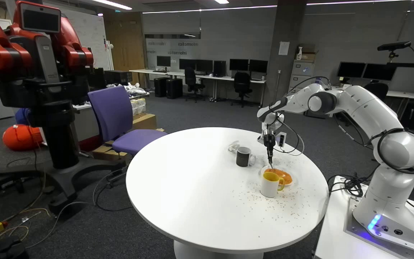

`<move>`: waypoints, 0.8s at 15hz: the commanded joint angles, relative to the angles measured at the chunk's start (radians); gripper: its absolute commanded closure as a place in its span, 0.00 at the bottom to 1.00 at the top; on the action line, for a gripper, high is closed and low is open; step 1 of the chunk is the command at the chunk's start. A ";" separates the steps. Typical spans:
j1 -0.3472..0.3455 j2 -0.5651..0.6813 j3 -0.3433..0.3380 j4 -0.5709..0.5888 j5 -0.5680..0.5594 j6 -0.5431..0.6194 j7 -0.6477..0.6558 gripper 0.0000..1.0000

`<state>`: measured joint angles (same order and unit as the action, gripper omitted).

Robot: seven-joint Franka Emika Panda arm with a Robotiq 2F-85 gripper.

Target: Use the spoon to scoop up the contents in the container

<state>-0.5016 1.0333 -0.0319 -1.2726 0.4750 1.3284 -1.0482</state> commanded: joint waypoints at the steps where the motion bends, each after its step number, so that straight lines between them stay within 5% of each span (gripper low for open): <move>1: -0.018 0.005 0.020 0.033 -0.010 -0.057 0.001 0.11; 12: -0.005 -0.009 0.039 0.002 -0.013 -0.054 -0.015 0.10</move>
<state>-0.4979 1.0333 -0.0066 -1.2721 0.4750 1.3241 -1.0483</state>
